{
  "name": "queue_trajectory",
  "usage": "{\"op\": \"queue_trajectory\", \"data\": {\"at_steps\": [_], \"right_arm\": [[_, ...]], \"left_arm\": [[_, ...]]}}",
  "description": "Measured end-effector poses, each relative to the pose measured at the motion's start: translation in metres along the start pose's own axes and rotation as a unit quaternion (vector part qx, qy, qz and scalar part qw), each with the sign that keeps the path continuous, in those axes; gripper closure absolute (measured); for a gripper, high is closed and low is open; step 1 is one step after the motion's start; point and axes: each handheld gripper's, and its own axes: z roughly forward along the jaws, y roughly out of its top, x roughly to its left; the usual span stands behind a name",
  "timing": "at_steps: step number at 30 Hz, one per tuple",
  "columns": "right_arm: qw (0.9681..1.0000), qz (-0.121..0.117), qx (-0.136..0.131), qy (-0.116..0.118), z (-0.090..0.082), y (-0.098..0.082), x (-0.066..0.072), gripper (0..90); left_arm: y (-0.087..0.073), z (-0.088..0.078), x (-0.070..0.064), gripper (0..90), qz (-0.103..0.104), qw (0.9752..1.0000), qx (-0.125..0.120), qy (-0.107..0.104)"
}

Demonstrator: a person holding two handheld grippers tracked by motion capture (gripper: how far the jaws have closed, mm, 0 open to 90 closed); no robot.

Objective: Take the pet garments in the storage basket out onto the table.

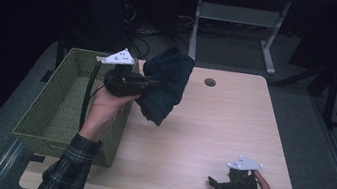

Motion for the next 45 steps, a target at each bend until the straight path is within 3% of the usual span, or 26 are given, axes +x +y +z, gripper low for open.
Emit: {"op": "queue_trajectory", "data": {"at_steps": [11,14,24,29,35,42,44,45], "right_arm": [[1.0,0.001,0.0,0.0,0.0,0.0,0.0,0.0],[1.0,0.001,0.0,0.0,0.0,0.0,0.0,0.0],[1.0,0.002,0.0,0.0,0.0,0.0,0.0,0.0],[1.0,0.001,0.0,0.0,0.0,0.0,0.0,0.0],[1.0,0.002,0.001,0.001,0.0,0.0,0.0,0.0],[1.0,0.003,0.001,0.001,0.0,0.0,0.001,0.0],[1.0,0.002,0.001,0.0,0.0,0.0,0.0,0.0],[1.0,0.002,0.001,0.0,0.0,0.0,0.0,0.0]], "left_arm": [[-0.004,0.033,-0.007,75.8,0.006,0.9996,0.017,-0.019],[-0.009,0.047,-0.009,75.8,-0.001,0.9994,0.019,-0.029],[-0.022,0.084,-0.017,75.7,0.005,0.9977,0.054,-0.041],[-0.032,0.105,-0.022,75.5,0.011,0.996,0.075,-0.047],[-0.053,0.142,-0.03,75.3,0.01,0.9911,0.118,-0.061],[-0.066,0.168,-0.034,75.3,0.012,0.9883,0.139,-0.062],[-0.074,0.18,-0.035,75.3,0.015,0.9855,0.157,-0.062],[-0.074,0.18,-0.035,75.2,0.015,0.9855,0.157,-0.062]]}}
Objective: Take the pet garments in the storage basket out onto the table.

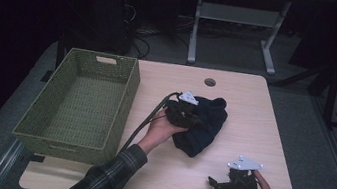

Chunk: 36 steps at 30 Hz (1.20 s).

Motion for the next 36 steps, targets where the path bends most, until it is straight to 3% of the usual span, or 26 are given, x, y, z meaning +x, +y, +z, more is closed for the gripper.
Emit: {"op": "queue_trajectory", "data": {"at_steps": [4,5,9,11,13,17,22,26,36], "right_arm": [[1.0,-0.002,0.0,0.0,0.0,0.0,0.0,0.0],[1.0,-0.002,0.0,0.0,0.0,0.0,0.0,0.0],[1.0,-0.003,0.0,0.0,0.0,0.0,0.0,0.0],[1.0,-0.003,0.001,0.0,0.0,0.0,0.0,0.0],[1.0,-0.001,0.001,0.0,0.0,0.0,0.0,0.0],[1.0,-0.001,0.001,0.001,0.0,0.0,0.0,0.0],[1.0,-0.001,0.001,0.001,0.0,0.0,0.0,0.0],[1.0,-0.001,0.0,0.001,0.0,0.0,0.0,0.0],[1.0,-0.002,0.001,0.001,0.0,0.0,0.0,0.0]], "left_arm": [[-0.008,0.019,0.0,72.9,-0.002,0.9996,0.03,-0.001],[-0.009,0.019,0.0,67.2,-0.003,0.9995,0.03,-0.002],[-0.003,0.012,-0.001,44.6,-0.002,0.9998,0.017,-0.008],[-0.001,0.009,-0.002,40.5,-0.004,0.9998,0.015,-0.01],[0.001,0.002,-0.002,26.7,0.006,0.9998,0.016,-0.005],[0.004,-0.009,-0.004,17.2,0.007,0.9999,0.015,-0.005],[0.004,-0.02,-0.006,14.4,0.017,0.9998,0.011,0.001],[-0.002,-0.032,-0.008,13.5,0.028,0.9994,0.011,0.017],[-0.024,-0.057,-0.015,13.5,0.027,0.9988,-0.009,0.041]]}}
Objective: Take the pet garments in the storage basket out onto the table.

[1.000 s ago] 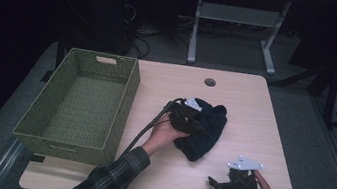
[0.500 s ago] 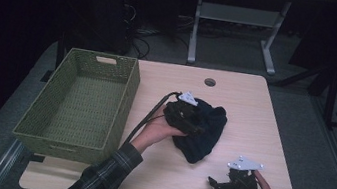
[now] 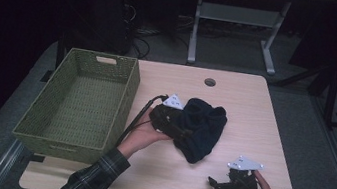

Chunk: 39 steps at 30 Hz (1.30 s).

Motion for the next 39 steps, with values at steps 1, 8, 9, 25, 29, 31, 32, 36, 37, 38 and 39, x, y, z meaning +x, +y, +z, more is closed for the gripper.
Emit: {"op": "queue_trajectory", "data": {"at_steps": [1,8,9,25,29,31,32,36,37,38,39], "right_arm": [[1.0,0.0,0.0,0.0,0.0,0.0,0.0,0.0],[1.0,-0.001,0.0,0.0,0.0,0.0,0.0,0.0],[1.0,-0.001,0.0,0.0,0.0,0.0,0.0,0.0],[1.0,-0.001,0.0,0.0,0.0,0.0,0.0,0.0],[1.0,-0.001,0.0,0.0,0.0,0.0,0.0,0.0],[1.0,0.0,0.0,0.0,0.0,0.0,0.0,0.0],[1.0,0.0,0.0,0.0,0.0,0.0,0.0,0.0],[1.0,0.0,0.0,0.0,0.0,0.0,0.0,0.0],[1.0,0.0,0.0,0.0,0.0,0.0,0.0,0.0],[1.0,0.0,0.0,0.0,0.0,0.0,0.0,0.0],[1.0,0.0,0.0,0.0,0.0,0.0,0.0,0.0]], "left_arm": [[-0.003,-0.002,-0.001,13.5,-0.001,1.0,0.002,0.001],[-0.018,-0.01,-0.011,13.5,-0.006,1.0,0.007,0.004],[-0.02,-0.011,-0.012,13.5,-0.003,0.9999,0.008,0.005],[-0.065,-0.019,-0.029,13.0,-0.008,0.9988,0.046,0.015],[-0.075,-0.017,-0.033,13.0,-0.009,0.9983,0.054,0.02],[-0.082,-0.015,-0.035,13.0,-0.011,0.9978,0.06,0.025],[-0.085,-0.014,-0.035,13.0,-0.009,0.9974,0.066,0.026],[-0.095,-0.012,-0.035,12.9,-0.009,0.9963,0.079,0.032],[-0.096,-0.011,-0.036,12.9,-0.01,0.9963,0.078,0.034],[-0.098,-0.011,-0.036,12.8,-0.007,0.9962,0.079,0.035],[-0.099,-0.01,-0.037,12.8,-0.004,0.9961,0.081,0.034]]}}
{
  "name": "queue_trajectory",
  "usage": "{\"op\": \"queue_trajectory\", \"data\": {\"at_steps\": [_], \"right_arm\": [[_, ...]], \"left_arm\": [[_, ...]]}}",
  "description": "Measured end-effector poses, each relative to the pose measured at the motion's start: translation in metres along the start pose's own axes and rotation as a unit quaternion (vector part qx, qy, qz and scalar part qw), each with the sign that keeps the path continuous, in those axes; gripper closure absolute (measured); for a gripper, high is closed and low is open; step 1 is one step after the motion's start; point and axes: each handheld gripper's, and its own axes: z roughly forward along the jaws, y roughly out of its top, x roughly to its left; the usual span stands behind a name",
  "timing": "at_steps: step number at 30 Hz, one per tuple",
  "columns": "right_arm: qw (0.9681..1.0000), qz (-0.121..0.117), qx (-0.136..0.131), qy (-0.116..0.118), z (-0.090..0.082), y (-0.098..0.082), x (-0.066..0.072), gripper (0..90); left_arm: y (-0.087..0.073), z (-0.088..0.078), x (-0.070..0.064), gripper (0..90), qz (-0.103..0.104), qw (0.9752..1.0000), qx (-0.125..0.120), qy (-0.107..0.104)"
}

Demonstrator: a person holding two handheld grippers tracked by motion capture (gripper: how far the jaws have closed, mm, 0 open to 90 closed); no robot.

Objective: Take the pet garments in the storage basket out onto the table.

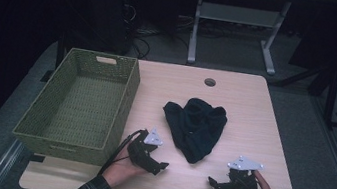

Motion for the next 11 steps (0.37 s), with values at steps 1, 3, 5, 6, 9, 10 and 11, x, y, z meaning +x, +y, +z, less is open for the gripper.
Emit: {"op": "queue_trajectory", "data": {"at_steps": [1,3,5,6,9,10,11], "right_arm": [[1.0,0.0,0.0,0.0,0.0,0.0,0.0,0.0],[1.0,0.0,0.0,0.0,0.0,0.0,0.0,0.0],[1.0,0.0,0.0,0.0,0.0,0.0,0.0,0.0],[1.0,0.0,0.0,0.0,0.0,0.0,0.0,0.0],[1.0,0.0,0.0,0.0,0.0,0.0,0.0,0.0],[1.0,0.0,0.0,0.0,0.0,0.0,0.0,0.0],[1.0,0.0,0.0,0.0,0.0,0.0,0.0,0.0]], "left_arm": [[-0.001,0.001,0.0,12.8,0.003,1.0,0.007,0.0],[-0.004,0.002,-0.002,12.6,0.012,0.9999,-0.001,0.007],[-0.007,0.003,-0.002,12.7,0.014,0.9997,-0.016,0.008],[-0.01,0.003,-0.002,12.7,0.013,0.9995,-0.029,0.008],[-0.013,0.002,-0.002,12.7,0.009,0.9992,-0.038,0.012],[-0.013,0.002,-0.002,12.7,0.009,0.9992,-0.038,0.012],[-0.013,0.002,-0.002,12.7,0.009,0.9992,-0.038,0.012]]}}
